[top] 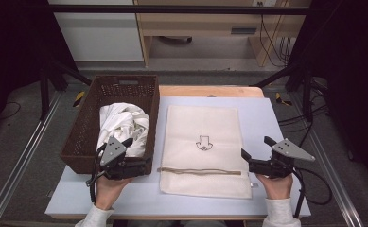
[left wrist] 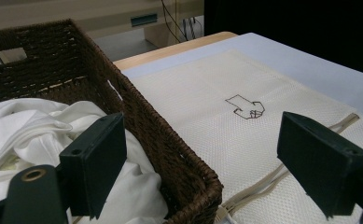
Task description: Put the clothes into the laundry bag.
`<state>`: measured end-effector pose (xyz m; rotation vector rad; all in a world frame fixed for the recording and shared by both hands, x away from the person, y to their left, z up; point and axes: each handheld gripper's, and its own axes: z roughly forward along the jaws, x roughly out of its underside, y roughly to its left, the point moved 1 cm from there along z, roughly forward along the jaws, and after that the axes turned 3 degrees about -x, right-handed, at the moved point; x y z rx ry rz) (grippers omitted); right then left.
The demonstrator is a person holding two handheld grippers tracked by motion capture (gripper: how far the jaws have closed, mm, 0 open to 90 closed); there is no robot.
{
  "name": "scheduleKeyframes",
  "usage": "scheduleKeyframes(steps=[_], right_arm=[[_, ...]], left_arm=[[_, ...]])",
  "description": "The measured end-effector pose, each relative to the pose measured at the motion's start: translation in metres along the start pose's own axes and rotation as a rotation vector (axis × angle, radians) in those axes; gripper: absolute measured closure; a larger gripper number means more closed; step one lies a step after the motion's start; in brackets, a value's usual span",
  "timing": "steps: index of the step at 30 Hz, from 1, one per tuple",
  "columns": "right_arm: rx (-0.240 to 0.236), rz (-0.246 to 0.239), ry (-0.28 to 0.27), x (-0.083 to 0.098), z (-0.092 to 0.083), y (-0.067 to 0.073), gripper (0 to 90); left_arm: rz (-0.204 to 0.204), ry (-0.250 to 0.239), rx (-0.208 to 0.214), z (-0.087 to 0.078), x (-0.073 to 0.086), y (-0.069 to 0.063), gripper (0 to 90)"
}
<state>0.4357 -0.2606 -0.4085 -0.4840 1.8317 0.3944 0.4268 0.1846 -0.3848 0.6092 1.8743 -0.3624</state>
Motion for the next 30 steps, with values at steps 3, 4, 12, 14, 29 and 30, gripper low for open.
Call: scheduleKeyframes(steps=[3, 4, 12, 14, 29, 30], right_arm=[[-0.003, 0.002, 0.008, 0.000, 0.002, 0.001, 4.3], [-0.004, 0.001, 0.010, 0.001, 0.003, 0.002, 4.4], [-0.017, -0.007, 0.021, -0.002, 0.007, 0.008, 5.8], [-0.026, -0.013, 0.020, -0.003, 0.008, 0.012, 7.1], [-0.081, -0.025, 0.062, 0.000, 0.024, 0.030, 12.2], [-0.087, -0.025, 0.068, 0.000, 0.025, 0.031, 12.8]], left_arm=[[-0.005, -0.001, 0.006, 0.000, -0.001, -0.002, 15.8], [-0.004, -0.004, 0.008, 0.000, -0.001, -0.003, 16.1], [0.003, -0.010, 0.025, 0.000, -0.003, -0.012, 19.3], [0.001, -0.006, 0.040, 0.002, -0.003, -0.017, 21.1], [0.061, 0.045, 0.140, 0.024, 0.007, -0.063, 33.5], [0.057, 0.051, 0.146, 0.026, 0.009, -0.064, 34.4]])
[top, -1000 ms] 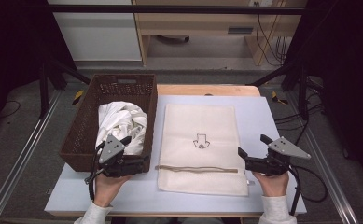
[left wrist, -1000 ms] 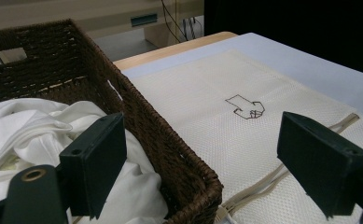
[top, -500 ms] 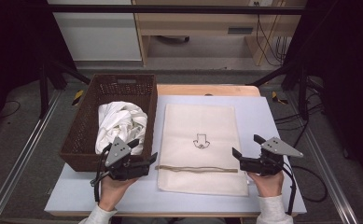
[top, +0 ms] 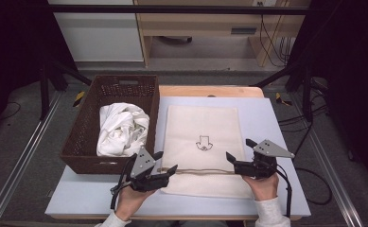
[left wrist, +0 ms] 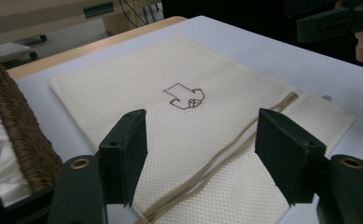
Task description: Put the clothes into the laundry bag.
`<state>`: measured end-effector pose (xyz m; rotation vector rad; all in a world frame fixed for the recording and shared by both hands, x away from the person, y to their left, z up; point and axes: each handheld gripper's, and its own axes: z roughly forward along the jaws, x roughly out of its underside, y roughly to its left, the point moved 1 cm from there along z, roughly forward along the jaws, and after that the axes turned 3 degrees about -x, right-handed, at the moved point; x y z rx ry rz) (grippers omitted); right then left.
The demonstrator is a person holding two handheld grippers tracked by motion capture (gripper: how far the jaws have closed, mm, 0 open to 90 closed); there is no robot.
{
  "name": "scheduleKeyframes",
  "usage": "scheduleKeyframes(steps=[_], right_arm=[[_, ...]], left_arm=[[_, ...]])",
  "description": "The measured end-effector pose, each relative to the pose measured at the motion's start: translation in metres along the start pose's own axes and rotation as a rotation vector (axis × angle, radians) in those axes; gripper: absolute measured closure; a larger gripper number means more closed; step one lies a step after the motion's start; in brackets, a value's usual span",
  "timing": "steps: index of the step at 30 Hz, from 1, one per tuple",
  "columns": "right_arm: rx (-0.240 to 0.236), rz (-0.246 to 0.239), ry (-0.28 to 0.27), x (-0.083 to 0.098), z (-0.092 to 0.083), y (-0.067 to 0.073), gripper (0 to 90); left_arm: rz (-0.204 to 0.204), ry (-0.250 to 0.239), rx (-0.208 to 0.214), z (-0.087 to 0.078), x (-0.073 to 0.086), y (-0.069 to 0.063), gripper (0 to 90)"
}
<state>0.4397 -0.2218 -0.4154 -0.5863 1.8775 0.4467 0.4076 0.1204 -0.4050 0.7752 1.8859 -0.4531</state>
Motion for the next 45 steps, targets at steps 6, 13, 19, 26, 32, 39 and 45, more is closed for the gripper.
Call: scheduleKeyframes(steps=[6, 13, 19, 26, 32, 39, 45], right_arm=[[-0.028, -0.005, 0.033, 0.003, 0.009, 0.007, 16.9], [-0.066, -0.035, 0.090, 0.008, 0.023, 0.018, 23.5], [-0.089, -0.034, 0.133, 0.013, 0.032, 0.023, 27.8], [-0.110, -0.044, 0.193, 0.021, 0.047, 0.032, 33.4], [-0.135, -0.063, 0.244, 0.030, 0.059, 0.040, 39.2], [-0.153, -0.089, 0.302, 0.039, 0.070, 0.047, 47.2], [-0.173, -0.107, 0.361, 0.046, 0.079, 0.052, 56.7]], left_arm=[[-0.006, 0.046, 0.035, 0.015, 0.009, -0.009, 41.2], [-0.019, 0.118, 0.072, 0.037, 0.023, -0.017, 54.2], [-0.002, 0.161, 0.079, 0.051, 0.034, -0.026, 64.7], [0.036, 0.216, 0.115, 0.062, 0.043, -0.036, 83.1], [0.054, 0.259, 0.134, 0.071, 0.050, -0.041, 88.9], [0.055, 0.273, 0.138, 0.077, 0.057, -0.043, 88.9], [0.051, 0.258, 0.140, 0.077, 0.059, -0.043, 88.8]])
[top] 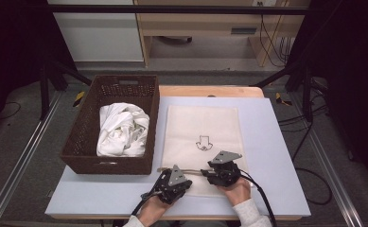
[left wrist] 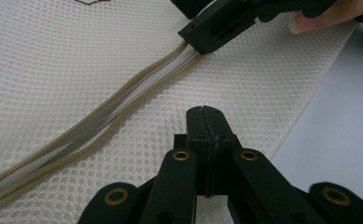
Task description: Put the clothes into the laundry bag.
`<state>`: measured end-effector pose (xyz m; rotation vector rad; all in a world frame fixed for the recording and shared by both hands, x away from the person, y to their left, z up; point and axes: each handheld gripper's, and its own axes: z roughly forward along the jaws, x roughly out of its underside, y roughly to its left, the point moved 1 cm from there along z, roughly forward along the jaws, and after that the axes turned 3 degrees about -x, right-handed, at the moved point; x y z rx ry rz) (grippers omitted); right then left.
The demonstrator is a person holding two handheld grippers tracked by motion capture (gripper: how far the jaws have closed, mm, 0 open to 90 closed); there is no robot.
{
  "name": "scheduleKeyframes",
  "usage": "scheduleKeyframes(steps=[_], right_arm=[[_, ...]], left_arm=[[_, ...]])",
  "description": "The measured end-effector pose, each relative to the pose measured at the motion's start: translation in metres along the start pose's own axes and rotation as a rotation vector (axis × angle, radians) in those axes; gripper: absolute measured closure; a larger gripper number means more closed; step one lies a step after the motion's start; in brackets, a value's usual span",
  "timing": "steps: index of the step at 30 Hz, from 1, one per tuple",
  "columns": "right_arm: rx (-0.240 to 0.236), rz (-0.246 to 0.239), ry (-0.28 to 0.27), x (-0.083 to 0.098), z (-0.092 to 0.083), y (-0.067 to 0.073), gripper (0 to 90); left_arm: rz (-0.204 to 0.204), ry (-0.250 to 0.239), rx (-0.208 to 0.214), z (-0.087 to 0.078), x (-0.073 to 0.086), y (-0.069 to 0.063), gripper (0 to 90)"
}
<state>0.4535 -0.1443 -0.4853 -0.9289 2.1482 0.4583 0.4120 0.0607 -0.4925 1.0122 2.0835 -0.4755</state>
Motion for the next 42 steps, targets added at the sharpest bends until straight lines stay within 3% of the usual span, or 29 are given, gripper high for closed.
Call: scheduleKeyframes(steps=[9, 22, 33, 42], right_arm=[[-0.032, 0.007, 0.024, 0.001, 0.002, 0.002, 73.6], [-0.033, 0.031, 0.018, 0.000, 0.000, -0.001, 86.6], [-0.042, 0.053, -0.117, -0.009, -0.021, -0.006, 87.7], [-0.040, 0.064, -0.157, -0.013, -0.027, -0.009, 87.9]], left_arm=[[0.009, -0.014, -0.011, 0.000, 0.002, -0.002, 88.5], [0.021, -0.014, -0.021, 0.000, 0.002, -0.003, 88.3], [0.031, -0.015, -0.030, 0.000, 0.002, -0.004, 88.3], [0.038, -0.015, -0.036, 0.000, 0.002, -0.005, 87.6]])
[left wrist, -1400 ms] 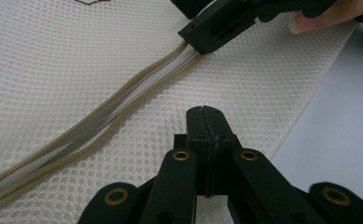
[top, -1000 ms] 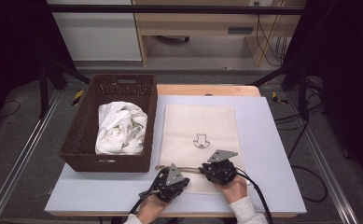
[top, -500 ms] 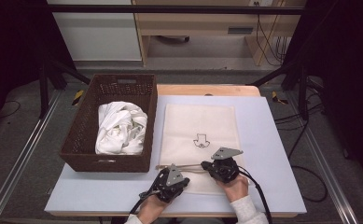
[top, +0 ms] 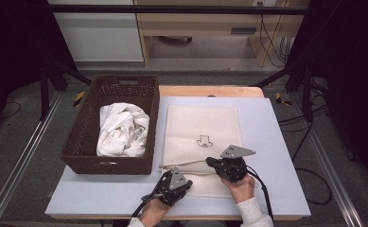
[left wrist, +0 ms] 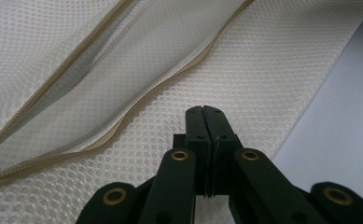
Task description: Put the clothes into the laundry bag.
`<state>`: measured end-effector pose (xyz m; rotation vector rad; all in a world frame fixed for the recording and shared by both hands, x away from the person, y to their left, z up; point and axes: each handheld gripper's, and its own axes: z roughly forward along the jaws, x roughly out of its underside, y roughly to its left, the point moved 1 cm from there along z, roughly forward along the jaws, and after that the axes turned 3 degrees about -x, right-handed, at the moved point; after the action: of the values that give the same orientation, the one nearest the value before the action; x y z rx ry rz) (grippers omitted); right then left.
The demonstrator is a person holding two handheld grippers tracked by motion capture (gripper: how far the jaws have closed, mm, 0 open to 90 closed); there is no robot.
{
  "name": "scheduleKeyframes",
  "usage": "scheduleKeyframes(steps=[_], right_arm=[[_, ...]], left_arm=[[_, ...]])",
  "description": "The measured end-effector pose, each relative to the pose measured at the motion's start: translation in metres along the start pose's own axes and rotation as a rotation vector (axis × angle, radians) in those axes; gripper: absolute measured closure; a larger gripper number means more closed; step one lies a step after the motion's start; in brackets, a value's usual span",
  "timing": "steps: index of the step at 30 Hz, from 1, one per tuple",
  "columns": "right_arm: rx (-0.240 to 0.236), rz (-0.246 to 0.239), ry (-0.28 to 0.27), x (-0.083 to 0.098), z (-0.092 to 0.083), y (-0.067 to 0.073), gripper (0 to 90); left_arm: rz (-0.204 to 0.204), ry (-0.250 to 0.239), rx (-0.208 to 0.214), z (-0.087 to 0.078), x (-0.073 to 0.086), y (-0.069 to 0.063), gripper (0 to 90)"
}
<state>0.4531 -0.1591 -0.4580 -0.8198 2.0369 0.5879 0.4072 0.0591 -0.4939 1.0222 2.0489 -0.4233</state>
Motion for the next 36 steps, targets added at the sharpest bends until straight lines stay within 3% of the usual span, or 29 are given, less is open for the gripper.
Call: scheduleKeyframes(steps=[5, 7, 12, 14, 18, 19, 22, 24, 27, 30, 31, 33, 34, 36], right_arm=[[0.000, -0.006, -0.005, -0.001, 0.000, -0.001, 88.0], [0.000, -0.002, -0.004, -0.001, 0.000, -0.001, 88.0], [-0.003, 0.001, -0.004, -0.002, -0.001, -0.002, 88.1], [-0.002, -0.001, -0.003, -0.002, -0.001, -0.002, 88.1], [-0.002, 0.001, -0.009, -0.002, -0.002, -0.002, 88.1], [-0.003, 0.003, -0.010, -0.002, -0.002, -0.002, 88.1], [-0.001, 0.002, -0.012, -0.003, -0.003, -0.002, 88.1], [0.000, 0.004, -0.014, -0.003, -0.003, -0.002, 88.1], [0.003, 0.000, -0.003, -0.002, -0.002, -0.002, 87.9], [0.011, -0.009, -0.004, -0.002, -0.001, -0.002, 85.5], [0.019, -0.018, 0.000, -0.001, 0.000, -0.002, 77.0], [0.027, -0.028, 0.004, -0.001, 0.001, -0.001, 73.0], [0.045, -0.054, 0.017, 0.000, 0.003, 0.000, 62.7], [0.055, -0.066, 0.035, 0.002, 0.007, 0.001, 55.7]], left_arm=[[0.000, 0.001, 0.014, -0.002, -0.004, 0.000, 81.8], [-0.003, -0.037, 0.026, -0.011, -0.014, 0.004, 74.9], [0.039, -0.071, -0.082, -0.020, -0.037, 0.017, 49.9], [0.037, -0.080, -0.084, -0.017, -0.044, 0.024, 44.7], [0.066, -0.046, -0.112, -0.005, -0.051, 0.027, 37.0], [0.083, -0.017, -0.126, 0.006, -0.053, 0.027, 36.8], [0.082, 0.006, -0.135, 0.020, -0.054, 0.027, 43.3], [0.093, 0.003, -0.148, 0.025, -0.053, 0.027, 55.4], [0.100, -0.008, -0.144, 0.026, -0.053, 0.026, 72.2], [0.099, -0.026, -0.142, 0.024, -0.053, 0.026, 80.2], [0.082, -0.040, -0.132, 0.022, -0.054, 0.028, 81.0], [0.071, -0.043, -0.125, 0.022, -0.055, 0.029, 81.3], [0.053, -0.047, -0.111, 0.021, -0.055, 0.031, 81.3], [0.031, -0.055, -0.098, 0.020, -0.056, 0.033, 81.2]])
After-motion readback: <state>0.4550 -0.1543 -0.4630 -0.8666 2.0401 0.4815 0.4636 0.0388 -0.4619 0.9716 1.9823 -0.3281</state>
